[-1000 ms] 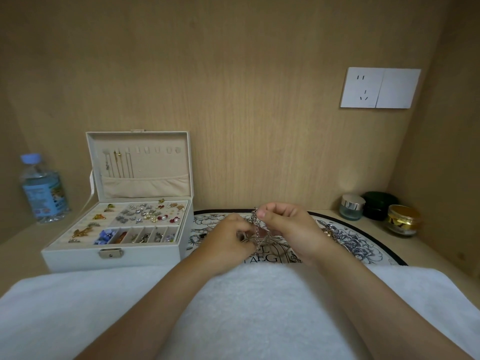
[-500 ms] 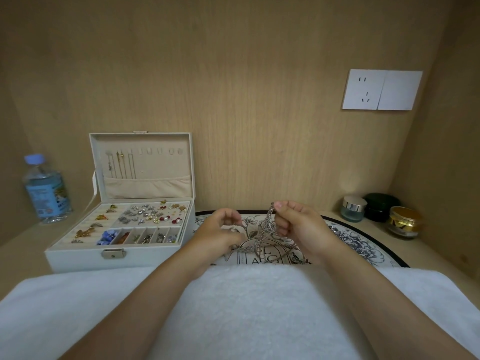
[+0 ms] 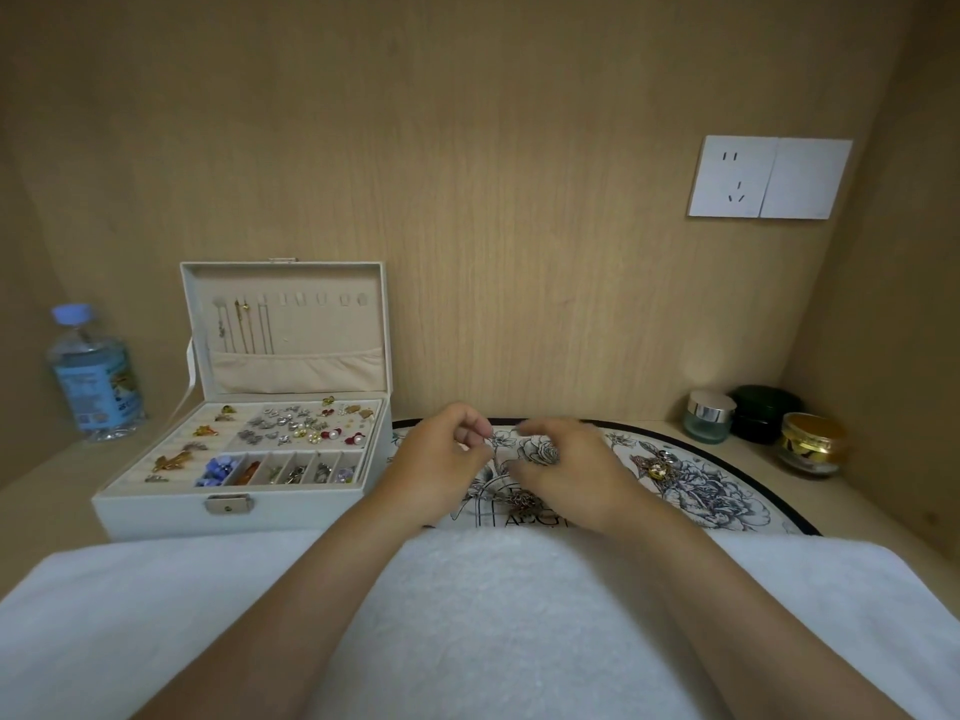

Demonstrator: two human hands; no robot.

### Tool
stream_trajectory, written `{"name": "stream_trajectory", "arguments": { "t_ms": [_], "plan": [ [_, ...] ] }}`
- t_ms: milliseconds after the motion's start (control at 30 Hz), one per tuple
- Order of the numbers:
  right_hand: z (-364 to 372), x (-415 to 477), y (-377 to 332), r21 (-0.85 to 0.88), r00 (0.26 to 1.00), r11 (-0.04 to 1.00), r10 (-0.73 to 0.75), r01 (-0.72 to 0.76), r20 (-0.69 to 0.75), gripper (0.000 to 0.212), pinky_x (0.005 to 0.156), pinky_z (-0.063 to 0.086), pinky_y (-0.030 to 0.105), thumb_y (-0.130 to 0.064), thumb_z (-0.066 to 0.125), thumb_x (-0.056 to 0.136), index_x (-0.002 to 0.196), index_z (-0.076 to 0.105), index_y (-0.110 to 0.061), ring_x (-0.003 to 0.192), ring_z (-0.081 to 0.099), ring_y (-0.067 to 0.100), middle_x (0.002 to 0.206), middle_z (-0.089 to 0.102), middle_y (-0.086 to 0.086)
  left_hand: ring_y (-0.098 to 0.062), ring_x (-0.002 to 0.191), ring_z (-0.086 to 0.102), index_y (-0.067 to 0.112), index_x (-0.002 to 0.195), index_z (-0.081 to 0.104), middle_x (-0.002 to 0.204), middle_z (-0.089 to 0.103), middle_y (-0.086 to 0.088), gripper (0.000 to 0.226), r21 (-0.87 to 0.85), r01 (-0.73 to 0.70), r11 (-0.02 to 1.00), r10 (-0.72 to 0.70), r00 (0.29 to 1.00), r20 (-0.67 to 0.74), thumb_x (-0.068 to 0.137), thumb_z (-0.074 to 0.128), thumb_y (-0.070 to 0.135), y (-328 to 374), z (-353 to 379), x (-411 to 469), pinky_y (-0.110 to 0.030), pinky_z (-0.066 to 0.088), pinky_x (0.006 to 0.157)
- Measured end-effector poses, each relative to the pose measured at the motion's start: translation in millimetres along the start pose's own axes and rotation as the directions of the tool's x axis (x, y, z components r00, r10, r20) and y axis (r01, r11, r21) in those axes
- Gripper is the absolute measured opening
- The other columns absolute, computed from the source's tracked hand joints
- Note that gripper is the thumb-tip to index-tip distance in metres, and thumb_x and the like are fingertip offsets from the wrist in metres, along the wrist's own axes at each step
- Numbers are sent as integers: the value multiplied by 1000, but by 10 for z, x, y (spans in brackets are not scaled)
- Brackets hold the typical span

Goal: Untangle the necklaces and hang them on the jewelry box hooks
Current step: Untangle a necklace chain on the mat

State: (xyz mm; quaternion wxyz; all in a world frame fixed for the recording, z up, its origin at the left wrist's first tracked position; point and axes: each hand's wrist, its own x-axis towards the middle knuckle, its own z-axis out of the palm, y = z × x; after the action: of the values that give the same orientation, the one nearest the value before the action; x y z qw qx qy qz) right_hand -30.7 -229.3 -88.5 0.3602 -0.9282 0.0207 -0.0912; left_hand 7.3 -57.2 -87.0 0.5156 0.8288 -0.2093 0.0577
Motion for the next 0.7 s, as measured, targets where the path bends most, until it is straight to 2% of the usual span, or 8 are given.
{"name": "stream_trajectory", "arguments": {
  "t_ms": [100, 167, 267, 367, 467, 567, 633, 700],
  "plan": [
    [90, 87, -125, 429, 976, 903, -76, -19, 204, 32, 99, 53, 38, -20, 69, 93, 123, 64, -12, 96, 71, 18, 92, 76, -1, -7, 61, 53, 27, 84, 58, 80, 58, 10, 21, 44, -22, 999, 23, 1000, -12, 89, 63, 7, 20, -87, 25, -23, 43, 58],
    [88, 172, -150, 491, 981, 871, -92, -5, 173, 8, 84, 59, 35, -11, 66, 95, 102, 69, -8, 73, 69, 19, 69, 71, 3, -11, 67, 54, 27, 79, 56, 82, 55, 9, 27, 160, -60, 985, 60, 998, 4, 90, 57, 3, 2, -174, 48, -22, 40, 58],
    [69, 318, -147, 540, 986, 841, -115, 31, 122, 7, 60, 54, 33, -6, 61, 97, 92, 64, -10, 52, 58, 18, 62, 61, 4, -13, 83, 55, 28, 69, 68, 95, 53, 2, 42, 331, -66, 941, 53, 997, 49, 93, 51, -1, -35, -304, 129, -20, 42, 68],
    [133, 440, -140, 435, 975, 895, -173, 97, 139, 19, 54, 47, 28, -6, 55, 99, 89, 66, -18, 51, 56, 15, 68, 62, 0, -16, 87, 60, 25, 91, 79, 96, 59, 6, 39, 492, -12, 870, -41, 994, 97, 96, 51, -1, -36, -395, 227, -22, 44, 71],
    [247, 508, -194, 161, 954, 969, -219, 188, 206, 37, 72, 52, 20, -4, 47, 99, 90, 76, -25, 72, 67, 6, 91, 74, -10, -20, 98, 64, 20, 107, 76, 107, 68, -1, 32, 692, -32, 721, -82, 988, 131, 93, 53, 2, -117, -433, 344, -25, 49, 80],
    [379, 584, -200, -122, 922, 946, -255, 300, 291, 26, 88, 52, 20, -12, 53, 97, 106, 78, -17, 95, 65, 6, 110, 74, -4, -21, 87, 63, 16, 104, 76, 94, 68, -5, 32, 815, -110, 569, -111, 971, 210, 87, 55, -2, -207, -426, 412, -29, 53, 78],
    [436, 605, -206, -183, 924, 939, -226, 291, 307, 23, 85, 54, 28, -30, 62, 95, 100, 79, -16, 87, 66, 10, 98, 76, 1, -22, 82, 56, 5, 99, 70, 78, 55, -5, 24, 849, -160, 503, -135, 956, 260, 88, 51, -4, -210, -379, 403, -28, 44, 69],
    [470, 621, -204, -180, 931, 945, -213, 274, 295, 27, 75, 54, 28, -42, 70, 88, 93, 80, -18, 75, 65, 10, 84, 76, 1, -26, 91, 59, 1, 100, 67, 87, 59, -10, 21, 873, -216, 438, -171, 933, 317, 90, 49, -3, -151, -337, 392, -30, 40, 70]
  ]
}}
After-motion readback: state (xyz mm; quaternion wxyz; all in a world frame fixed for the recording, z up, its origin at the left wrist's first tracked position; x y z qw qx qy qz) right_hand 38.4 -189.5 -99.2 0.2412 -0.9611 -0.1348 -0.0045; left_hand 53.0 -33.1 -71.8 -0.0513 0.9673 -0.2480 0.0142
